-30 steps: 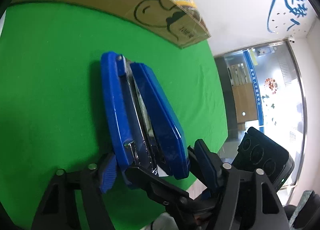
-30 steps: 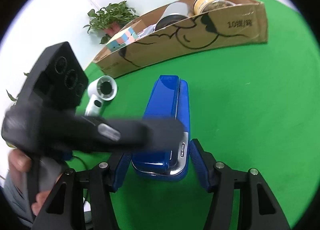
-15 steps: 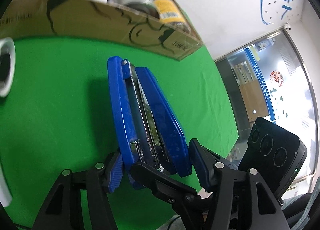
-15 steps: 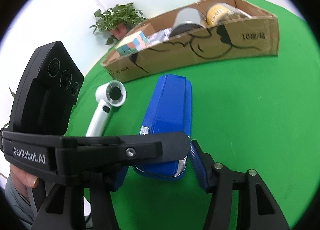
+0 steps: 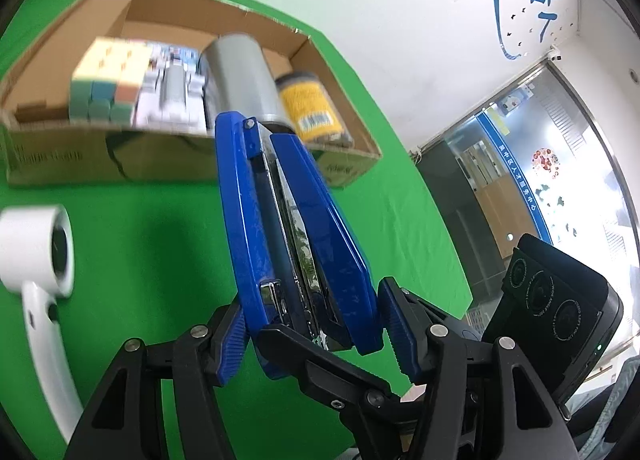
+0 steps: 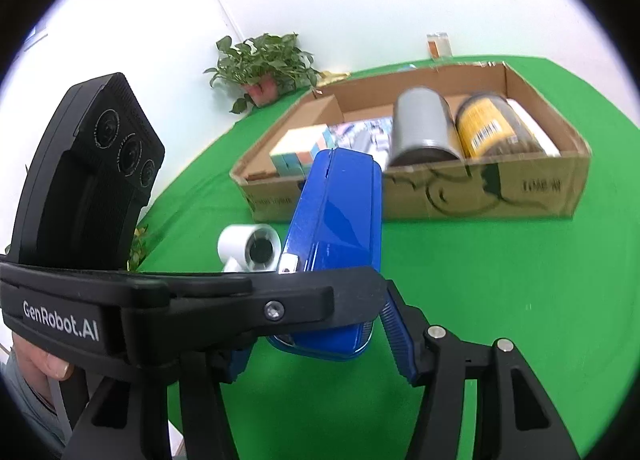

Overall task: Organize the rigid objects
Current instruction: 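Lift the stapler with both grippers and set it in the box beside the canister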

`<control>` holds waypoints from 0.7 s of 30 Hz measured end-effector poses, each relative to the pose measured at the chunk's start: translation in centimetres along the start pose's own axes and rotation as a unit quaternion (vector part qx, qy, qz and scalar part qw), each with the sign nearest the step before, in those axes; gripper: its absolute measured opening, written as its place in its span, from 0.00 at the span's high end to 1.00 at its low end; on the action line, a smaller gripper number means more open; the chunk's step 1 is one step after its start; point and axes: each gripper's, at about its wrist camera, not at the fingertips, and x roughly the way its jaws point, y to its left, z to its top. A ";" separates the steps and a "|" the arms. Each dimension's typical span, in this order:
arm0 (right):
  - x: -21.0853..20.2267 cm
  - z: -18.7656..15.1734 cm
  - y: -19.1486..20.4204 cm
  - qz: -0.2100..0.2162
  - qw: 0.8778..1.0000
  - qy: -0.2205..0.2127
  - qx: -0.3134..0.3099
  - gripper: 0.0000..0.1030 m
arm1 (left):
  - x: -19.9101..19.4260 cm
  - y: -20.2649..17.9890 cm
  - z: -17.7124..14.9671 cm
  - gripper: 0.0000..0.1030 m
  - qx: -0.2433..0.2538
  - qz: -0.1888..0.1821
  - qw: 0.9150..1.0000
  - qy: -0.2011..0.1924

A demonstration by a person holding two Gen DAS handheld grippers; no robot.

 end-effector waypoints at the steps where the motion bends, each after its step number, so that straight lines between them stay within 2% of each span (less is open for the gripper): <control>1: 0.1 0.3 0.2 0.000 1.000 -0.003 -0.003 0.46 | -0.3 0.0 0.5 0.44 0.003 0.000 1.000 -0.004; 14: 3.0 6.7 0.4 -0.003 1.000 -0.013 -0.008 0.46 | -1.4 0.5 7.7 0.44 0.018 0.012 1.000 -0.019; 15: 3.1 7.0 0.4 -0.003 1.000 -0.013 -0.010 0.46 | -1.6 0.6 8.4 0.48 0.018 0.012 0.999 -0.022; 16: 3.3 7.4 0.5 -0.003 1.000 -0.014 -0.012 0.51 | -1.7 0.8 9.0 0.51 0.018 0.008 1.000 -0.022; 21: 5.2 9.6 0.3 0.009 1.000 0.000 -0.002 0.52 | -1.2 2.7 11.7 0.51 -0.003 0.004 1.000 -0.017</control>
